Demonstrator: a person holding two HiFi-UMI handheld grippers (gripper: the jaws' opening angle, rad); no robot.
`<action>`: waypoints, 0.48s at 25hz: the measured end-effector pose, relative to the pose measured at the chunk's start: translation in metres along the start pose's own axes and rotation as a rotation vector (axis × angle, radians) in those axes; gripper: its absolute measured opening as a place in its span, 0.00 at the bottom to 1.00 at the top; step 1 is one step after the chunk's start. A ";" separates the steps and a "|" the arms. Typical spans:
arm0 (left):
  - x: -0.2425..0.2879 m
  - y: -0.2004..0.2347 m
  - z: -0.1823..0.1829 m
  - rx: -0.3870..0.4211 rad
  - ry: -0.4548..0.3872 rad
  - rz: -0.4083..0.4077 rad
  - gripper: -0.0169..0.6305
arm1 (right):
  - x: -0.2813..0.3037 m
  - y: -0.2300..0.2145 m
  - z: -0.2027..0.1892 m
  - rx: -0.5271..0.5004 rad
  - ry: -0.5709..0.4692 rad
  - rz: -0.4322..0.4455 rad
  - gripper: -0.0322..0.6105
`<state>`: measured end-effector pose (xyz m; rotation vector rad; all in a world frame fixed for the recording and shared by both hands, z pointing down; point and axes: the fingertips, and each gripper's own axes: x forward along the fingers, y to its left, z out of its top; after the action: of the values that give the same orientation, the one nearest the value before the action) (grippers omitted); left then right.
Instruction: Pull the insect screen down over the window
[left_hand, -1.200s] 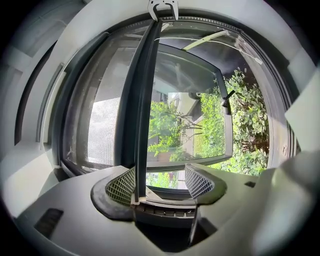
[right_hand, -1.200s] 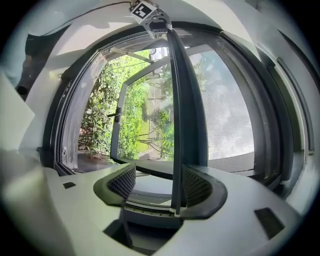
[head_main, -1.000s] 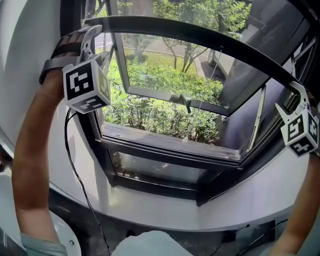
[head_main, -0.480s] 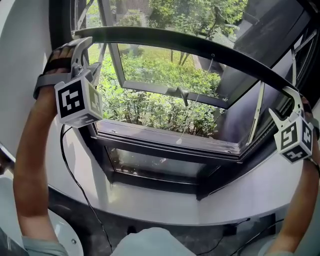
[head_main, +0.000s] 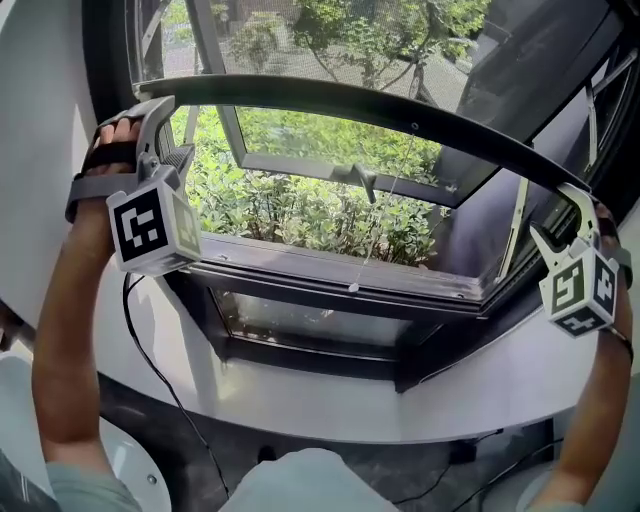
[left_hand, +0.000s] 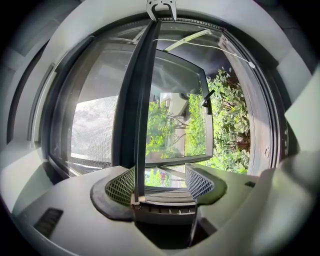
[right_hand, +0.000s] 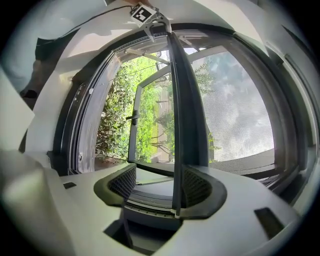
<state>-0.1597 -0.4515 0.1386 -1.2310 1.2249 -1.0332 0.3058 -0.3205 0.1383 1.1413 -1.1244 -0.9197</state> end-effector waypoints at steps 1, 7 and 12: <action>0.000 -0.002 0.000 0.000 0.000 -0.001 0.52 | 0.000 0.002 0.000 0.000 -0.001 0.003 0.50; -0.003 -0.026 -0.003 0.000 0.001 -0.045 0.52 | 0.004 0.023 0.001 -0.008 0.000 0.037 0.50; -0.005 -0.041 -0.003 0.001 0.003 -0.061 0.52 | 0.006 0.039 0.001 -0.001 -0.004 0.056 0.50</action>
<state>-0.1602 -0.4509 0.1795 -1.2735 1.1956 -1.0801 0.3057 -0.3191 0.1776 1.1020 -1.1530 -0.8799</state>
